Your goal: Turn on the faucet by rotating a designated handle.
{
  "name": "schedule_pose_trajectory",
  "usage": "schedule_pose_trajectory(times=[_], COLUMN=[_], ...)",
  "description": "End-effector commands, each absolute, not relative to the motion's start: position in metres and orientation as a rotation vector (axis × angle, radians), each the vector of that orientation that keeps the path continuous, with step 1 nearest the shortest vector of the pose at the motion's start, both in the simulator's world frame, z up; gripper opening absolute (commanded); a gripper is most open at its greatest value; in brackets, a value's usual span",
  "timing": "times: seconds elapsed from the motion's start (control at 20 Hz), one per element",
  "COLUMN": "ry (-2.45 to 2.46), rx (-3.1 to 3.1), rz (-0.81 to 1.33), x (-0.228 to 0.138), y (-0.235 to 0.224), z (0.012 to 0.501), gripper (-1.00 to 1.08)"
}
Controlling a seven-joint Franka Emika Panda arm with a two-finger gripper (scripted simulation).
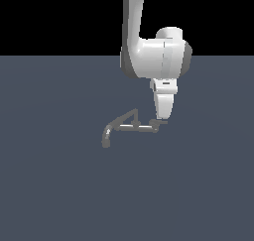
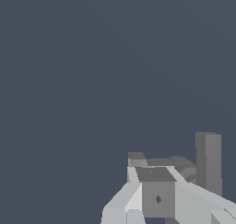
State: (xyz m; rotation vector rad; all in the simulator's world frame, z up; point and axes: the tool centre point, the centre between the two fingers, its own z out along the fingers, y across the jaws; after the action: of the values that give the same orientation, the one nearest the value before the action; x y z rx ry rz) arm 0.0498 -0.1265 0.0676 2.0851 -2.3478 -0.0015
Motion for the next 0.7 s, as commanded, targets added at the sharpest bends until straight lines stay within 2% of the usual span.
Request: schedule_pose_trajectory(times=[0.0, 0.4, 0.65], ry=[-2.374, -2.385, -2.385], rx=[2.057, 2.043, 2.043], rz=[0.001, 0.000, 0.000], x=[0.052, 0.052, 0.036], y=[-0.132, -0.135, -0.144], z=[0.063, 0.061, 0.061], gripper=[-1.00, -1.00, -1.00])
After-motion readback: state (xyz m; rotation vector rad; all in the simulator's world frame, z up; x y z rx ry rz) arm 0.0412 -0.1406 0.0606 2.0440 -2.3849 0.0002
